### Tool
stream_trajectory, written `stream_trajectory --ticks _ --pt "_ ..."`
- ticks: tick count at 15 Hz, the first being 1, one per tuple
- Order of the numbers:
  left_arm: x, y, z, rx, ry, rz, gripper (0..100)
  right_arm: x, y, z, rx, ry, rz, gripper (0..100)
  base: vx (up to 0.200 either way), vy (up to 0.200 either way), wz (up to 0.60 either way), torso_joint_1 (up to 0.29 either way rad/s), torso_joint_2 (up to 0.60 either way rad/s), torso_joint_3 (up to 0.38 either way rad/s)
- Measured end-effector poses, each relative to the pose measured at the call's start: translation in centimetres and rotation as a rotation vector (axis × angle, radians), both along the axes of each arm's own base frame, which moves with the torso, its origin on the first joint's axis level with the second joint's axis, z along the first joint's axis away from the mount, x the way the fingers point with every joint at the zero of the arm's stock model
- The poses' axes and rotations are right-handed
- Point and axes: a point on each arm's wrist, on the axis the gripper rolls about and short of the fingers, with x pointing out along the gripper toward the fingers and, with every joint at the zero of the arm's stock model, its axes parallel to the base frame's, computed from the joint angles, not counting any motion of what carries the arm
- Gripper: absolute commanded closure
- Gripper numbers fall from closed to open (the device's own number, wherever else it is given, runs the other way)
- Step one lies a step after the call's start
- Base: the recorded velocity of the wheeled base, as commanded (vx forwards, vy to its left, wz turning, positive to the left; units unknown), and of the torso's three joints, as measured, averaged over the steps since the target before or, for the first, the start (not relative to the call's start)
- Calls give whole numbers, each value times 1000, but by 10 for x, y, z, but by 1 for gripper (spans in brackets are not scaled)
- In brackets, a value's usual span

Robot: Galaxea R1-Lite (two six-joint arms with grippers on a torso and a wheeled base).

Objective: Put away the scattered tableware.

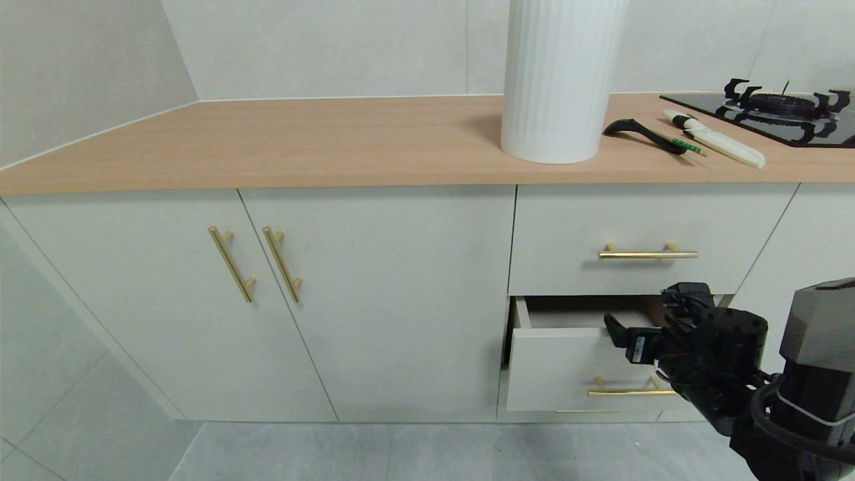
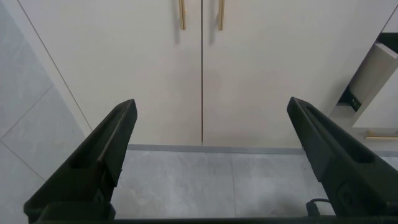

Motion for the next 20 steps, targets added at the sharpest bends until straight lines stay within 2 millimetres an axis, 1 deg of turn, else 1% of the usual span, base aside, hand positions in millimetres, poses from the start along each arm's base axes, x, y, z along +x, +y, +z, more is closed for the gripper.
stream_trajectory --ticks 5,10,14,20 --pt "0 0 0 0 0 0 0 -4 -1 -5 -13 25 1 0 0 0 0 0 0 0" --pt "0 0 0 0 0 0 0 -14 -3 -5 -36 80 10 0 0 0 0 0 0 0" --pt "0 0 0 0 0 0 0 -21 -5 -2 -51 145 17 0 0 0 0 0 0 0" --pt "0 0 0 0 0 0 0 -34 -9 10 -72 240 21 0 0 0 0 0 0 0"
